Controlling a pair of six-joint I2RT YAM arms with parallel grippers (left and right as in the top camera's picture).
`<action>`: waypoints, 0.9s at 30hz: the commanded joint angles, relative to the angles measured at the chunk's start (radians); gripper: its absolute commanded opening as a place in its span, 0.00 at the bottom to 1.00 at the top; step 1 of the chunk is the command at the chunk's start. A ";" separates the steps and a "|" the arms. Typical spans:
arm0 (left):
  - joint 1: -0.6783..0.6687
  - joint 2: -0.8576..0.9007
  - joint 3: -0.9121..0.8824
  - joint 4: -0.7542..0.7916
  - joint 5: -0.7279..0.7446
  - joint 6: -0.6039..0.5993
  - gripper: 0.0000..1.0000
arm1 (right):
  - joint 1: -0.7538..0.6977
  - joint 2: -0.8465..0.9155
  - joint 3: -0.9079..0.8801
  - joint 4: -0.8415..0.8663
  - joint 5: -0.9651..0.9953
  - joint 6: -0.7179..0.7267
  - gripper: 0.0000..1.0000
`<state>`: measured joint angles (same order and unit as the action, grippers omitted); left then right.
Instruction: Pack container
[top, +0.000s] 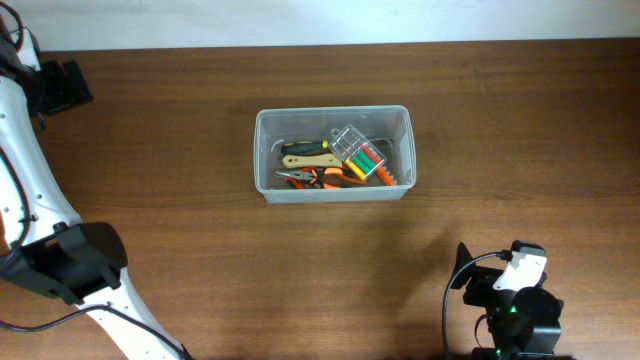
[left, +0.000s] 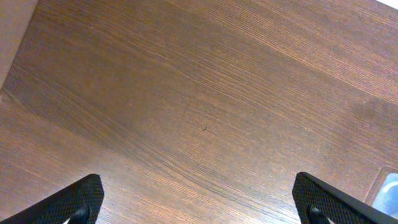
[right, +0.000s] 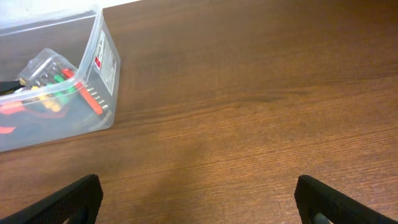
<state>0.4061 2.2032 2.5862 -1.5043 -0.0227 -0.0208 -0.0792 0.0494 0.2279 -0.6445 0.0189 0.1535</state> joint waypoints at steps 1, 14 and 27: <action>0.003 0.001 0.000 0.000 0.007 -0.010 0.99 | -0.006 -0.013 -0.026 0.005 0.019 0.005 0.99; 0.003 0.001 0.000 0.000 0.007 -0.010 0.99 | -0.006 -0.012 -0.035 -0.014 0.019 0.005 0.99; -0.160 -0.331 -0.122 0.011 0.007 -0.010 0.99 | -0.006 -0.012 -0.035 -0.014 0.019 0.005 0.99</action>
<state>0.3401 2.0911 2.5160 -1.4982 -0.0265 -0.0212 -0.0792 0.0494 0.1997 -0.6605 0.0223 0.1535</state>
